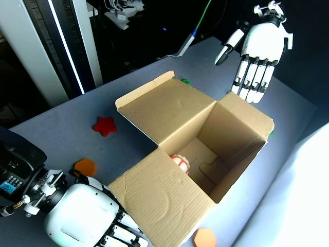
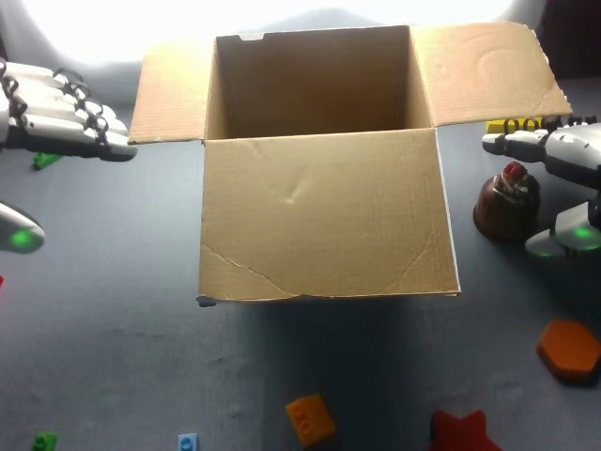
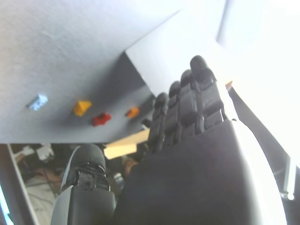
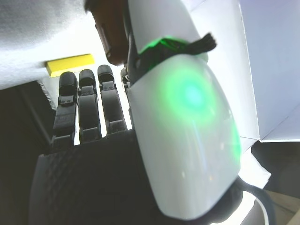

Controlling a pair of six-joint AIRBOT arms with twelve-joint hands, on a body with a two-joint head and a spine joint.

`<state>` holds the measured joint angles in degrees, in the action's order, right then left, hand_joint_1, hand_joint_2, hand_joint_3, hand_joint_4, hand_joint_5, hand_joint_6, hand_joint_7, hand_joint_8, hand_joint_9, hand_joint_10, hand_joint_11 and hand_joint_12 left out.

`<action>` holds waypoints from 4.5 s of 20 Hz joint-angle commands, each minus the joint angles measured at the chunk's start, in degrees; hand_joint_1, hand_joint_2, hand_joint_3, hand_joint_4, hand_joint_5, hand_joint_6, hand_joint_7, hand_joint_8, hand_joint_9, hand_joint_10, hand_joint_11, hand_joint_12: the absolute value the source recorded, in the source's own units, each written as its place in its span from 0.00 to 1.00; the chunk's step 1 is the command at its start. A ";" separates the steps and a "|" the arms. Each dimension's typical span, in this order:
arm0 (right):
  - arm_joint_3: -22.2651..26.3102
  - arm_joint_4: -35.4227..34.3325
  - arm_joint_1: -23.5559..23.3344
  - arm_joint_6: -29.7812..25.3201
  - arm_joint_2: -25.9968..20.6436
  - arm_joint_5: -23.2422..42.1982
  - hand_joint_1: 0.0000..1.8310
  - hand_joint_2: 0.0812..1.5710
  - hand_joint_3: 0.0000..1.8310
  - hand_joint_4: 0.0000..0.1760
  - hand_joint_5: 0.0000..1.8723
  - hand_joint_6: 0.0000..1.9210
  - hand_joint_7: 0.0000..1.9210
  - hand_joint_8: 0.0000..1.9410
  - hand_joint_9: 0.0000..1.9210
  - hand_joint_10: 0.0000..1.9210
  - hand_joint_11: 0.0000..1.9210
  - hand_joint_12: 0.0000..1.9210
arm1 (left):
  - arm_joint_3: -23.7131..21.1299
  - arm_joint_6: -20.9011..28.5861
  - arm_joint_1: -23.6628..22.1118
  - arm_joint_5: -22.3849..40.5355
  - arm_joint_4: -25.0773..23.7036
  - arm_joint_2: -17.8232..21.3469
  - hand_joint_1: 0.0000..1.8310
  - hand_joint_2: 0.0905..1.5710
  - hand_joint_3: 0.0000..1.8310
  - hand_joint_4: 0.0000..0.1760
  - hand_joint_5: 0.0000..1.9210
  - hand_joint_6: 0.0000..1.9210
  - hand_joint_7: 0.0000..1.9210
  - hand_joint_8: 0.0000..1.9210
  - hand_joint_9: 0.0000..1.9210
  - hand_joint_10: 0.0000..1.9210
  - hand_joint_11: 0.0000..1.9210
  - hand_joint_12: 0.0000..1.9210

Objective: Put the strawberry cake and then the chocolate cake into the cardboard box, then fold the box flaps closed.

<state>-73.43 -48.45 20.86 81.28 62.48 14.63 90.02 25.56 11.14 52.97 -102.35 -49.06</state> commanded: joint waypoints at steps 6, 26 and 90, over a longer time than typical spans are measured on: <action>-0.28 0.49 -0.93 -0.05 -0.77 5.16 0.65 0.76 0.00 0.00 0.40 0.59 0.47 0.66 0.30 0.75 0.09 1.00 | -1.55 -2.62 5.24 -1.77 9.72 -0.02 0.00 0.74 0.00 0.01 0.02 0.00 0.05 0.00 0.05 0.00 0.00 0.30; 1.50 8.27 -18.92 -5.20 -10.17 15.77 0.69 0.71 0.00 0.00 0.52 0.45 0.49 0.64 0.36 0.77 0.12 1.00 | 4.81 -8.47 10.56 -3.87 24.40 -4.55 0.00 0.75 0.00 0.03 0.06 0.00 0.08 0.00 0.09 0.00 0.00 0.38; 11.08 27.05 -18.36 -12.73 -10.10 20.98 0.10 0.67 0.01 0.00 0.01 0.00 0.03 0.00 0.02 0.00 0.00 0.04 | 5.04 -7.65 6.64 -5.01 25.64 -4.61 0.00 0.76 0.00 0.06 0.07 0.00 0.07 0.00 0.08 0.00 0.00 0.38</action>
<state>-62.33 -23.14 3.11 69.60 52.25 29.54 94.76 17.87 18.00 46.52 -81.12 -54.35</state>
